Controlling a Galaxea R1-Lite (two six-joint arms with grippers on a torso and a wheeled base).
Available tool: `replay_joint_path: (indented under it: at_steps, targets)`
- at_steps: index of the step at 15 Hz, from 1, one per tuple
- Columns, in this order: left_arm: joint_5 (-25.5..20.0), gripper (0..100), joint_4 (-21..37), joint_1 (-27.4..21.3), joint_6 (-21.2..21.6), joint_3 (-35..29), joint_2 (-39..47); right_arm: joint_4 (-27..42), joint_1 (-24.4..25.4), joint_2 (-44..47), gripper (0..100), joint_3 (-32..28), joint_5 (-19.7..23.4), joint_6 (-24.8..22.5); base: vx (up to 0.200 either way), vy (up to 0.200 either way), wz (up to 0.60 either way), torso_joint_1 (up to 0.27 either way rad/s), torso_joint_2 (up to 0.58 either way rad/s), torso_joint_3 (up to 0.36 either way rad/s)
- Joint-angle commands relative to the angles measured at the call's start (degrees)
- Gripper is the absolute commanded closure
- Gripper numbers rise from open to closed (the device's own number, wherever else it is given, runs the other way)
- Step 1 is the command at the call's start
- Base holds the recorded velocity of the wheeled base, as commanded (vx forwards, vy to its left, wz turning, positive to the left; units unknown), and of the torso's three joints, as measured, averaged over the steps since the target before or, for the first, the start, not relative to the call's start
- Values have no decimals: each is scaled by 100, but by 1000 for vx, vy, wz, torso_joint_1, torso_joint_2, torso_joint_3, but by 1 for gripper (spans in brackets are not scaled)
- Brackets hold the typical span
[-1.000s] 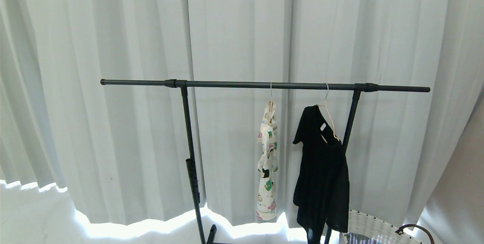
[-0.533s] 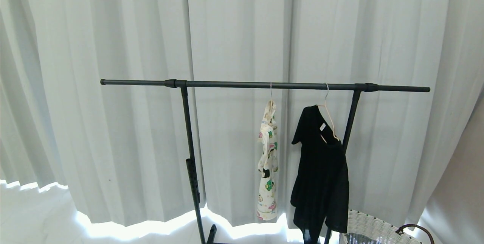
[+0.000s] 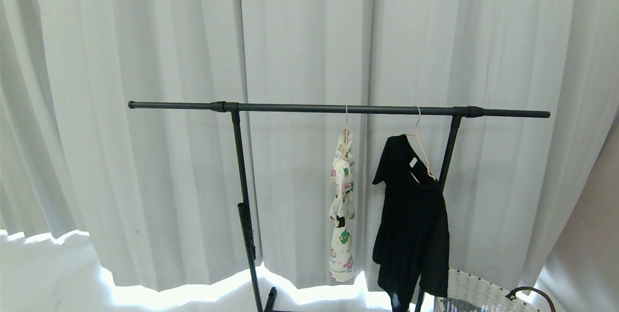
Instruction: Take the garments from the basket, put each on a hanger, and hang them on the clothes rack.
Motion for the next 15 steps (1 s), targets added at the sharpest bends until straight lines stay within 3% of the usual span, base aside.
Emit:
replay_joint_path:
  at_steps: [1, 2, 3, 4, 5, 6, 7, 9, 15]
  targets:
    - [-72, 0, 8, 7, 8, -11, -12, -13, 1, -2, 0, 21, 465, -4, 0, 0, 0, 0, 0, 0]
    - [-55, 0, -159, 16, 219, 86, -20, -84, 1, -2, 0, 82, 456, -47, 0, 0, 0, 0, 0, 0]
    - [-19, 0, -809, 16, 386, 112, -20, -479, 1, -2, 0, 267, 377, -258, 0, 0, 0, 0, 0, 0]
    - [77, 0, -959, 16, 474, 112, -20, -734, 1, -2, 0, 267, 201, -373, 0, 0, 0, 0, 0, 0]
    - [148, 0, -660, 16, 685, 112, -20, -620, 1, -2, 0, 267, 166, -302, 0, 0, 0, 0, 0, 0]
    - [174, 0, -221, 16, 632, 112, -20, -356, 1, -2, 0, 267, 140, -65, 0, 0, 0, 0, 0, 0]
    - [7, 0, -185, 7, 140, 112, -20, -259, 1, -2, 0, 241, 166, 278, 0, 0, 0, 0, 0, 0]
    - [33, 0, 61, -1, -255, 77, -12, -268, 1, -2, 0, 241, 157, 383, 0, 0, 0, 0, 0, 0]
    - [33, 0, 61, -1, -299, 77, -20, -259, 10, -2, 0, 241, 192, 111, 0, 0, 0, 0, 0, 0]
